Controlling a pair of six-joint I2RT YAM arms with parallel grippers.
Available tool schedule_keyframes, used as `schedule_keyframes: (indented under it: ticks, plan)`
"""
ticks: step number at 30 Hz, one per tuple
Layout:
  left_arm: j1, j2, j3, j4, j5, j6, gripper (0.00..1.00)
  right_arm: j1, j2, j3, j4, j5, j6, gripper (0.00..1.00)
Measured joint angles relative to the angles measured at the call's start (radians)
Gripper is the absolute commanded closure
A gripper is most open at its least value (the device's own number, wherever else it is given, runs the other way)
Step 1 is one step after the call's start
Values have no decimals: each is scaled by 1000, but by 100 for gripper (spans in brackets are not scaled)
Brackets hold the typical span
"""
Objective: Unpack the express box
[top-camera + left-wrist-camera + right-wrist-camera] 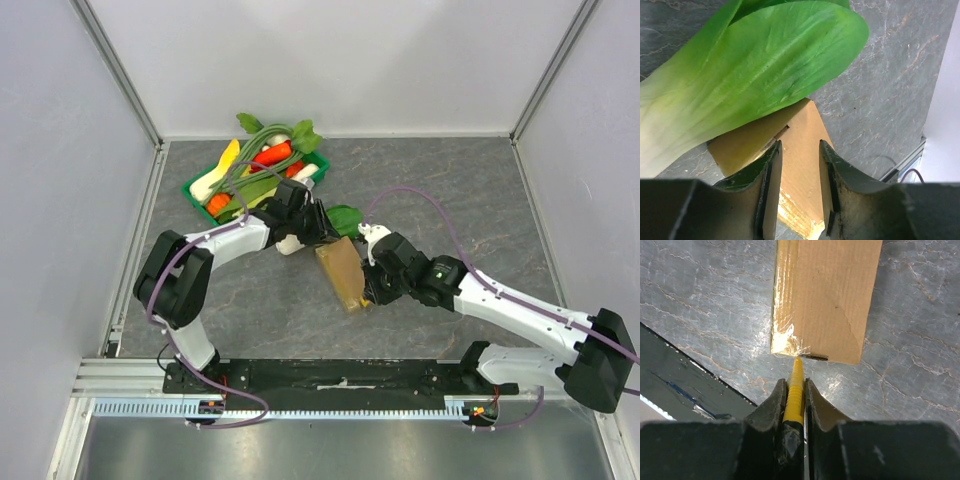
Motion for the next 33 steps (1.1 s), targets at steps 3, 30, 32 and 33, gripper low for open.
schedule_keyframes:
  ticks: [3, 30, 32, 33]
  plan:
    - [5, -3, 2, -10, 4, 12, 53, 7, 12, 11, -6, 9, 4, 100]
    - [42, -150, -227, -43, 135, 77, 44, 10, 94, -84, 513, 74, 0, 100]
    - [42, -149, -232, -47, 120, 77, 45, 10, 113, -93, 547, 84, 0, 100]
    - [42, -148, -233, -51, 116, 77, 45, 10, 121, -95, 561, 88, 0, 100]
